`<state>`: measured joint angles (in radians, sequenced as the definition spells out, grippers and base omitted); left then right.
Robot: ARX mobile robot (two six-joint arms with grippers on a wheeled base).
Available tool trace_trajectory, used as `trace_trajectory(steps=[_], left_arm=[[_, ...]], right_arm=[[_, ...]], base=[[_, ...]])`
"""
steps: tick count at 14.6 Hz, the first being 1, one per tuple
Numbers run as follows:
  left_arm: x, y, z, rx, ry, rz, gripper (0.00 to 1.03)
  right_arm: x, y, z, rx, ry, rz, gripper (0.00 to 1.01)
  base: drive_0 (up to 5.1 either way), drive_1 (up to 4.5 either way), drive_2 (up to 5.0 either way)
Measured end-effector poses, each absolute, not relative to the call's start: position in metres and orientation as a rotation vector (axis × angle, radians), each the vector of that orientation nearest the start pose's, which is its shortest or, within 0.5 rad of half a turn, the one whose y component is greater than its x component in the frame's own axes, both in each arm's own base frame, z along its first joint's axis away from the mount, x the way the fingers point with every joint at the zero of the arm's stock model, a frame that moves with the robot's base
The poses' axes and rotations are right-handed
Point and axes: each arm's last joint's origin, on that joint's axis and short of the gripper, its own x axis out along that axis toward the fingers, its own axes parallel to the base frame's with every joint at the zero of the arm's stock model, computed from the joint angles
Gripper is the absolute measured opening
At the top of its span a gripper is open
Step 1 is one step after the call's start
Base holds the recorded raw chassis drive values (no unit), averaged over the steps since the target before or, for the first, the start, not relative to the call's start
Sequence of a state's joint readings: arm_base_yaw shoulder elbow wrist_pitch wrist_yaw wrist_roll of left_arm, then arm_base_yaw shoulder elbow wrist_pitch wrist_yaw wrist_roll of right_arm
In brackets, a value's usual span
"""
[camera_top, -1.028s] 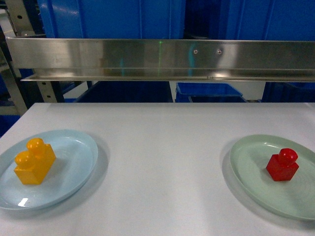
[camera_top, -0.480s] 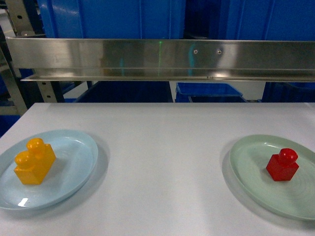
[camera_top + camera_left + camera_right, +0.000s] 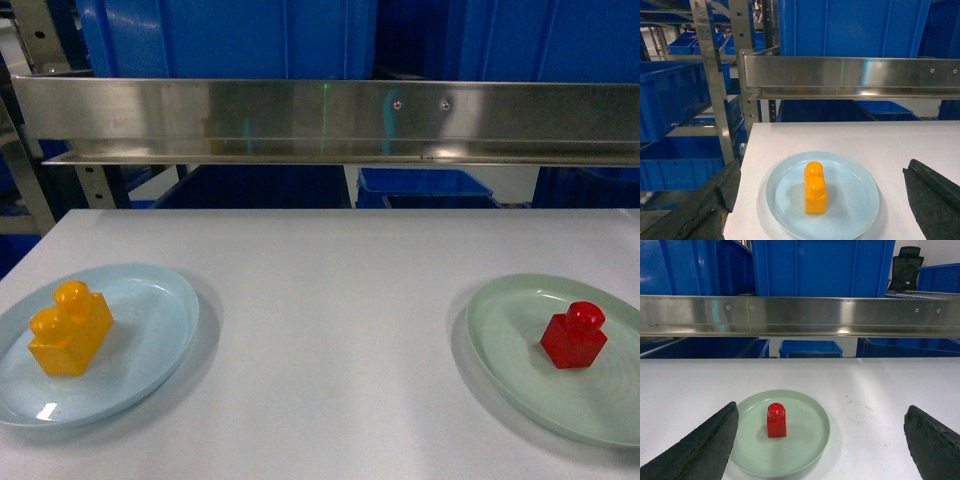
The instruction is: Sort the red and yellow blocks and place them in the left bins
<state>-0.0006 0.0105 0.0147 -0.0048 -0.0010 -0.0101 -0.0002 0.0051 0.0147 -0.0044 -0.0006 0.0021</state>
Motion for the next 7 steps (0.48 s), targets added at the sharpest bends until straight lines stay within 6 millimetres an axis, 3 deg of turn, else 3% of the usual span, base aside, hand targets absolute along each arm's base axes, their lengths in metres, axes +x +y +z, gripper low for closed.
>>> trace_trajectory(steps=[7], left_arm=[[0.0975, 0.0000, 0.1672, -0.010, 0.001, 0.000, 0.98]], right_arm=[[0.0971, 0.0000, 0.1677, 0.002, -0.005, 0.000, 0.98]], base=[[0.0, 0.00, 0.0]])
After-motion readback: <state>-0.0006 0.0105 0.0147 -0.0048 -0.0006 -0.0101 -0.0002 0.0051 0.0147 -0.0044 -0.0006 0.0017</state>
